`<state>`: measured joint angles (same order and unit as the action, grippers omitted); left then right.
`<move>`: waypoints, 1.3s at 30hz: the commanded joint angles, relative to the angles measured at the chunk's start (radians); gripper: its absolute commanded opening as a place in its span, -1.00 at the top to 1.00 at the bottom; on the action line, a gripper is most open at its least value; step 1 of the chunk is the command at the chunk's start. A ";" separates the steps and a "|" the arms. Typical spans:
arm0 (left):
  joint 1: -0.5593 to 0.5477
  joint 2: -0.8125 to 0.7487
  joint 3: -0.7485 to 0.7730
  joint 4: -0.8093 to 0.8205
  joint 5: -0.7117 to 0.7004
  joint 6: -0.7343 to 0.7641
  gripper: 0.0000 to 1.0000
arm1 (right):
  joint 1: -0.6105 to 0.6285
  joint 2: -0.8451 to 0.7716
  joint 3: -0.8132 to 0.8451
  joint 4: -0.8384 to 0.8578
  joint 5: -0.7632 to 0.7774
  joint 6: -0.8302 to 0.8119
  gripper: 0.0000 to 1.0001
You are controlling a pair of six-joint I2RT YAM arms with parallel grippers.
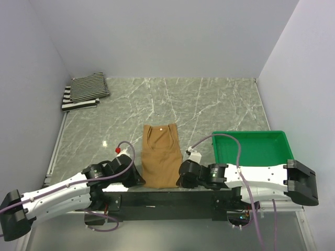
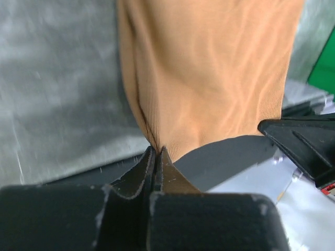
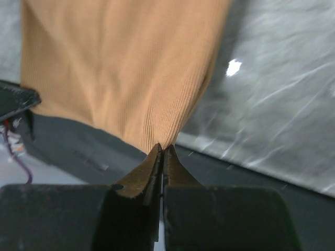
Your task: Fold and stack the tank tops
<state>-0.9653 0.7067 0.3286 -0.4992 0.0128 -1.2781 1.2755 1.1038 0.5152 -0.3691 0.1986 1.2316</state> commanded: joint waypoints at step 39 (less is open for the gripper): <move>0.746 0.924 0.802 0.323 0.141 0.402 -0.96 | -0.786 0.717 0.970 -0.059 -0.220 -0.613 -0.01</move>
<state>-0.2100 1.7332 1.1698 -0.1867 0.1841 -0.9199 0.4732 1.9400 1.4803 -0.4114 -0.1051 0.6552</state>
